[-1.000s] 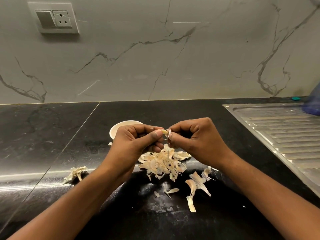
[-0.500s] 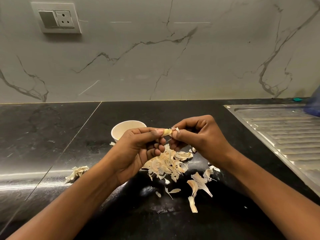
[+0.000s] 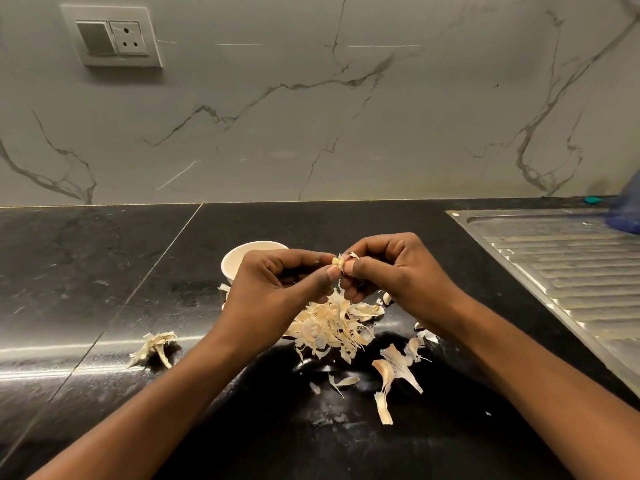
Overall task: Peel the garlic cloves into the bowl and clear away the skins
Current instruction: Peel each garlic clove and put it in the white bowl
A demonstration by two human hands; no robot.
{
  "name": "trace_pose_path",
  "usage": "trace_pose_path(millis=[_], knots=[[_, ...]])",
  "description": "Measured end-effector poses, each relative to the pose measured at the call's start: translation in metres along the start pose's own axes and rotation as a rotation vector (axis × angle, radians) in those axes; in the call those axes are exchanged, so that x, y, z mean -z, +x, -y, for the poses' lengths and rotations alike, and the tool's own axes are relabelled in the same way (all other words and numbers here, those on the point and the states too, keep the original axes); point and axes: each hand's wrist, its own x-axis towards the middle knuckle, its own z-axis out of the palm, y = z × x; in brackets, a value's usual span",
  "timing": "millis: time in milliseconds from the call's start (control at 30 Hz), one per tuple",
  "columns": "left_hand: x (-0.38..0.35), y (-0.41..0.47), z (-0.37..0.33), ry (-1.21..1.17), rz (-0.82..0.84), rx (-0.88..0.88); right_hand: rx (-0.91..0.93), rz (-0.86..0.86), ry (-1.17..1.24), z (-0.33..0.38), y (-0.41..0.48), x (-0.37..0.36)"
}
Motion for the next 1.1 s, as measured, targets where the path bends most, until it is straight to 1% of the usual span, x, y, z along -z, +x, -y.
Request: trace_pose_path(millis=[167, 267, 333, 467, 567, 667, 800, 1100], knots=[[0.000, -0.001, -0.005, -0.220, 0.043, 0.129, -0.014, 0.041, 0.009, 0.002, 0.000, 0.000], [0.001, 0.000, -0.005, -0.313, 0.045, 0.175, -0.017, 0.046, 0.018, 0.003, 0.000, 0.000], [0.002, -0.001, -0.006, -0.299, 0.039, 0.164, -0.016, 0.056, 0.010, 0.003, 0.000, 0.000], [0.001, -0.002, -0.007, -0.171, 0.009, 0.091, -0.012, 0.067, -0.010, 0.002, 0.000, 0.001], [0.001, -0.002, -0.007, -0.161, 0.003, 0.104, -0.003, 0.086, -0.041, 0.002, 0.000, 0.000], [0.001, -0.002, -0.008, -0.201, -0.008, 0.154, -0.008, 0.103, -0.054, 0.002, 0.000, -0.001], [0.001, 0.000, -0.008, -0.246, -0.051, 0.209, -0.014, 0.101, -0.011, 0.002, -0.001, -0.003], [0.002, 0.002, -0.019, -0.501, -0.103, 0.333, -0.014, -0.003, 0.047, 0.003, -0.001, 0.003]])
